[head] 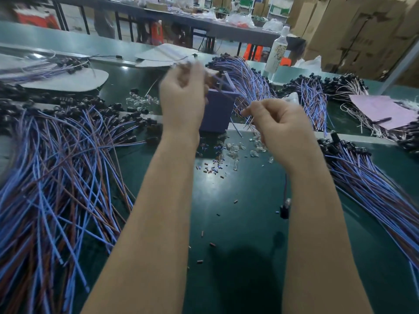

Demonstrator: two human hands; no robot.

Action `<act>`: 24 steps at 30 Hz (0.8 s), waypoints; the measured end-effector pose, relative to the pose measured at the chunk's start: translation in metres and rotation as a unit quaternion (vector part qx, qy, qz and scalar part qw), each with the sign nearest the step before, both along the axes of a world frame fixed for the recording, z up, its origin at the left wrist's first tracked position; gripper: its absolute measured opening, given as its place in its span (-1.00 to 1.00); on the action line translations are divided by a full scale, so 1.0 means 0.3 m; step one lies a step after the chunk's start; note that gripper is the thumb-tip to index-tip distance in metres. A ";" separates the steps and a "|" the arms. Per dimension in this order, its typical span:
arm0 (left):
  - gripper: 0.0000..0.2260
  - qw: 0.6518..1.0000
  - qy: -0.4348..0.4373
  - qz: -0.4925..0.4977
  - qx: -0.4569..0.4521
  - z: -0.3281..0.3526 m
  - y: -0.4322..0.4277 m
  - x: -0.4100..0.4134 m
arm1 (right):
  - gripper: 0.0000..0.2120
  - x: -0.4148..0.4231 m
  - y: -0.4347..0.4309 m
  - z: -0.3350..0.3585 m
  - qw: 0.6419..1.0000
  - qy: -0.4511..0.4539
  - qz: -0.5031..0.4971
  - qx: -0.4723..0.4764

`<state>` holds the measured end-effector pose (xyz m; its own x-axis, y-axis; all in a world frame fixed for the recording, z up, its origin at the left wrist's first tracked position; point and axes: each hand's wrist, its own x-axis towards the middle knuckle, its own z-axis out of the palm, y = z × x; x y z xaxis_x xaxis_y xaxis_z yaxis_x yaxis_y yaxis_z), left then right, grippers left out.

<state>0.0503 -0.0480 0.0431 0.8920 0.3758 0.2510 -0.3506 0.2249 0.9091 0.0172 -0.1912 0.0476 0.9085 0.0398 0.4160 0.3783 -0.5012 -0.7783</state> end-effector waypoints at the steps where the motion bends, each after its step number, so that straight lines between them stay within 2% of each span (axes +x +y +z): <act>1: -0.84 0.998 0.037 -0.036 0.023 -0.024 -0.013 0.003 | -0.78 0.016 0.000 -0.016 0.999 0.008 -0.014 -0.048; 3: -0.83 0.982 0.098 -0.135 0.089 -0.098 -0.048 0.000 | -0.80 0.048 0.007 -0.063 0.992 0.050 -0.030 -0.116; 4: -0.83 0.975 0.121 -0.150 0.106 -0.141 -0.069 -0.002 | -0.81 0.063 0.014 -0.093 0.988 0.077 -0.033 -0.127; 6: -0.81 0.973 0.142 -0.133 0.121 -0.200 -0.086 0.004 | -0.83 0.086 0.033 -0.162 0.982 0.120 -0.051 -0.133; 8: -0.82 0.970 0.154 -0.103 0.156 -0.238 -0.083 0.023 | -0.81 0.096 0.059 -0.226 0.978 0.121 -0.092 -0.141; 10: -0.88 0.966 0.162 -0.098 0.176 -0.259 -0.084 0.025 | -0.78 0.092 0.089 -0.269 0.981 0.098 -0.122 -0.113; 12: -0.83 0.962 0.164 -0.092 0.200 -0.270 -0.085 0.025 | -0.77 0.088 0.116 -0.293 0.986 0.073 -0.123 -0.082; 17: -0.81 0.958 0.110 -0.040 0.261 -0.275 -0.088 0.019 | -0.80 0.081 0.142 -0.312 0.993 0.033 -0.114 -0.009; 21: -0.84 0.973 0.092 0.004 0.210 -0.281 -0.076 0.019 | -0.87 0.081 0.135 -0.311 0.985 0.017 -0.153 0.076; 24: -0.91 0.977 0.099 0.046 0.184 -0.286 -0.063 0.019 | -0.70 0.079 0.134 -0.316 0.984 0.028 -0.150 0.093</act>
<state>0.0559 -0.0670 -0.0428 0.9034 0.3741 0.2095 -0.1624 -0.1535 0.9747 0.0410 -0.1509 -0.0471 0.8897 -0.3049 0.3397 0.1894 -0.4305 -0.8825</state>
